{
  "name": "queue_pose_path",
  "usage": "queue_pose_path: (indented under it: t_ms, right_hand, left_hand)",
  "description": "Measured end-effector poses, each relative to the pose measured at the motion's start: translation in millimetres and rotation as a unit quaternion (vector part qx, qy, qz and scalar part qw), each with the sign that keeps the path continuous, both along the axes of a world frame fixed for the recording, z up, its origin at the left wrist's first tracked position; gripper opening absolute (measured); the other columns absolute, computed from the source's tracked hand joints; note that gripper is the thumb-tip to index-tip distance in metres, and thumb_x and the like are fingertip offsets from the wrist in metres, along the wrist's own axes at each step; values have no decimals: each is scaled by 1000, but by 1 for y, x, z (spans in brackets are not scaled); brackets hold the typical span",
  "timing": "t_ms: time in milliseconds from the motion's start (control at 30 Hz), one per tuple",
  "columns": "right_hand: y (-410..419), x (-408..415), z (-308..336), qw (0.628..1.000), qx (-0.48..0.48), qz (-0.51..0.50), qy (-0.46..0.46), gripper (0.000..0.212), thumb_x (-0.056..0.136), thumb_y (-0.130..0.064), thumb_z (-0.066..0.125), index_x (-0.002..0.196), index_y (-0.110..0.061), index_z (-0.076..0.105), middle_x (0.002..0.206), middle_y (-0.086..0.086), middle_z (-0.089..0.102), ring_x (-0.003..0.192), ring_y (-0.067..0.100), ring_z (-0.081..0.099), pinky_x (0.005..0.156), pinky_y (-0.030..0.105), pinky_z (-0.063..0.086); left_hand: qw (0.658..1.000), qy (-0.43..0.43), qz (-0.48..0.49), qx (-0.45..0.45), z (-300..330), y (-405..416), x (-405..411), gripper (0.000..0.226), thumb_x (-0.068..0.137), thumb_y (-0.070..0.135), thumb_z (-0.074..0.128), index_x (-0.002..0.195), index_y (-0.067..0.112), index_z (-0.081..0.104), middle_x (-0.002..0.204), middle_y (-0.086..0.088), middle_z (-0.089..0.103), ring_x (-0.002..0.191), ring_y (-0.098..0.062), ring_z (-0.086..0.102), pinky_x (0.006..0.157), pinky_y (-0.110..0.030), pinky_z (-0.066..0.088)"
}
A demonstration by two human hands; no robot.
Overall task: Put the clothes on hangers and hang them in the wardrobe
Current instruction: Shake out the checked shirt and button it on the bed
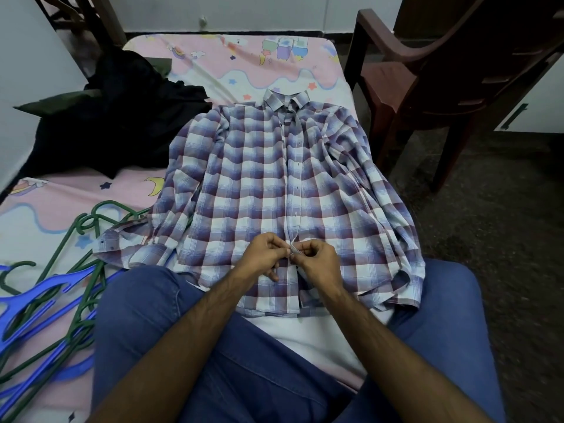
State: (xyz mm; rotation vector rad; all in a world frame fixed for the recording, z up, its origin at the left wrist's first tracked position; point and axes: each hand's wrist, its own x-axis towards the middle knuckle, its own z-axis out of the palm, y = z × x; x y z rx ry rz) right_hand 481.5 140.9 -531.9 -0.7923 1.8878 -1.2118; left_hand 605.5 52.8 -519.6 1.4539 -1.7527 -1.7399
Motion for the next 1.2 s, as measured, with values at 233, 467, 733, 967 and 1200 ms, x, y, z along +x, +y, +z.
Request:
queue_pose_path:
  t_ms: [233, 467, 733, 967, 1200]
  right_hand:
    - [7, -8, -1, 998, -40, 37, -25, 13, 93, -10, 70, 100, -17, 77, 95, -5, 76, 93, 9, 72, 88, 27, 59]
    - [8, -14, 8, 994, -36, 71, -74, 30, 96, 3, 51, 105, -9, 78, 96, 5, 76, 87, 13, 70, 80, 20, 56]
    - [4, -10, 1, 998, -1, 66, -1, 13, 91, -16, 75, 101, -14, 67, 87, 0, 77, 79, 9, 75, 79, 24, 60]
    - [-1, -4, -6, 997, 14, 38, 69, 5, 92, -20, 72, 94, -19, 68, 85, -6, 74, 76, 9, 72, 76, 23, 60]
    - [-9, -2, 2, 996, 46, 32, 64, 22, 87, -42, 76, 89, -20, 71, 79, -8, 73, 75, 9, 70, 74, 21, 57]
  left_hand:
    - [1000, 10, 7, 1, -1, 0, 2, 7, 94, 9, 67, 100, 6, 66, 89, -18, 70, 54, -13, 56, 49, -36, 58]
    - [1000, 20, 16, 9, 4, 1, 1, 22, 91, 25, 73, 99, 6, 66, 72, -10, 63, 49, -14, 52, 43, -31, 52]
    - [1000, 4, 17, 5, -1, -1, 1, 7, 93, 10, 69, 97, 5, 66, 62, -10, 57, 46, -17, 52, 43, -30, 52]
    - [999, 9, 32, -27, -7, -1, -2, 17, 92, 9, 70, 105, 11, 59, 88, -8, 69, 54, -20, 61, 43, -31, 52]
    - [999, 42, -9, 24, -5, -8, 5, 16, 100, 2, 55, 102, 10, 69, 73, -16, 67, 54, -22, 63, 45, -32, 57]
